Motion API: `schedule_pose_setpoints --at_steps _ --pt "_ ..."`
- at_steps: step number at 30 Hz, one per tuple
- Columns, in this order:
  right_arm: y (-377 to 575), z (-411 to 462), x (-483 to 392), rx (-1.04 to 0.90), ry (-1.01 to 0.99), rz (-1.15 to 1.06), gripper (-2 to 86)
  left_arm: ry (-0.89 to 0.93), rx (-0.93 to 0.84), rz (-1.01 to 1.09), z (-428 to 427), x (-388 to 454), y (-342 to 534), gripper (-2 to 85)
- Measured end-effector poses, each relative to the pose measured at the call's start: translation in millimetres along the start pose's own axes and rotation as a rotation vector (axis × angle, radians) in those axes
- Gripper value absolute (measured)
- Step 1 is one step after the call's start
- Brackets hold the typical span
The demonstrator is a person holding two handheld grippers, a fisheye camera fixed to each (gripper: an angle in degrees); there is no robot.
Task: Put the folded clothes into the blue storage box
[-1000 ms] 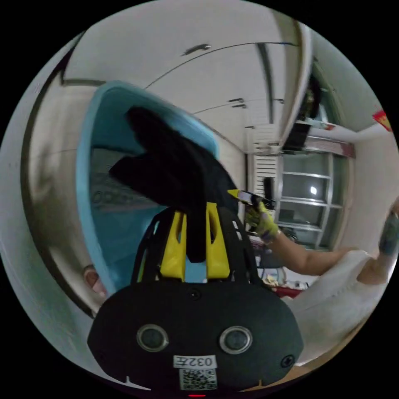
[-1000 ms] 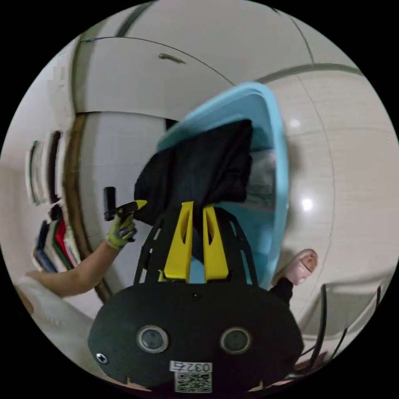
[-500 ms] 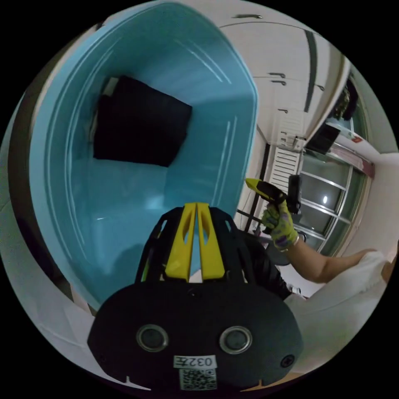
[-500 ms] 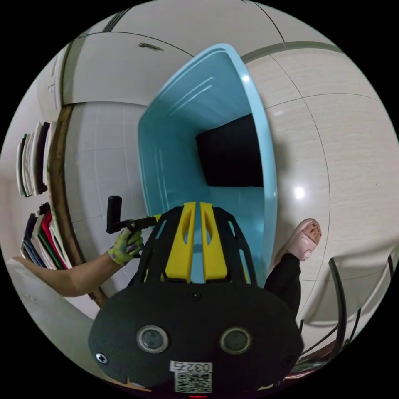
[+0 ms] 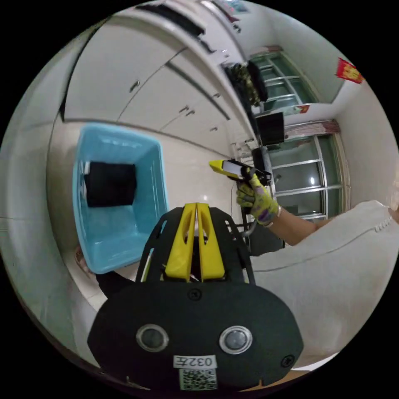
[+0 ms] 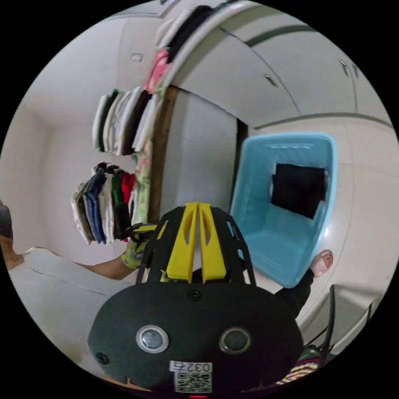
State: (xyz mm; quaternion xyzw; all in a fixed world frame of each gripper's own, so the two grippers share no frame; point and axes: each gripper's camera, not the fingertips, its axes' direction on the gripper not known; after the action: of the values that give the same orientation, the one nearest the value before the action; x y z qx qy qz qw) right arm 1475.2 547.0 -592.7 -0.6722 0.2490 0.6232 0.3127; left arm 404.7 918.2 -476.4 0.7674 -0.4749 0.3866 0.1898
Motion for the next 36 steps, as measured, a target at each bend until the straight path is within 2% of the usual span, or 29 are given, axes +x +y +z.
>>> schedule_pose_setpoints --at_steps 4,10,13,15,17,19,24,27,32,36 --pt "-26 -3 -79 -0.061 -0.119 -0.199 -0.9 -0.022 0.234 0.096 -89 86 28 -0.9" --pt "-49 41 -223 -0.283 -0.369 -0.506 0.4 -0.113 0.660 0.148 -243 193 134 -0.3" --pt "-41 74 -297 -0.419 -0.493 -0.617 3.5 -0.199 0.928 0.080 -313 234 218 1.5" --pt "-27 100 -353 -0.508 -0.547 -0.683 5.5 -0.258 1.112 -0.087 -354 252 282 4.4" --pt "-18 118 -389 -0.571 -0.548 -0.718 6.7 -0.261 1.184 -0.186 -374 260 318 7.0" --pt "-11 136 -416 -0.621 -0.521 -0.712 7.5 -0.277 1.210 -0.326 -386 264 341 8.4" --pt "-11 172 -450 -0.721 -0.379 -0.634 10.3 -0.031 1.221 -0.442 -407 255 365 11.7" --pt "-14 178 -452 -0.727 -0.368 -0.570 11.1 0.088 1.175 -0.487 -416 252 368 12.9" --pt "-10 193 -460 -0.793 -0.351 -0.533 11.3 0.110 1.149 -0.500 -432 266 359 13.1" --pt "-6 206 -466 -0.824 -0.343 -0.509 11.3 0.082 1.062 -0.550 -443 274 334 12.6"
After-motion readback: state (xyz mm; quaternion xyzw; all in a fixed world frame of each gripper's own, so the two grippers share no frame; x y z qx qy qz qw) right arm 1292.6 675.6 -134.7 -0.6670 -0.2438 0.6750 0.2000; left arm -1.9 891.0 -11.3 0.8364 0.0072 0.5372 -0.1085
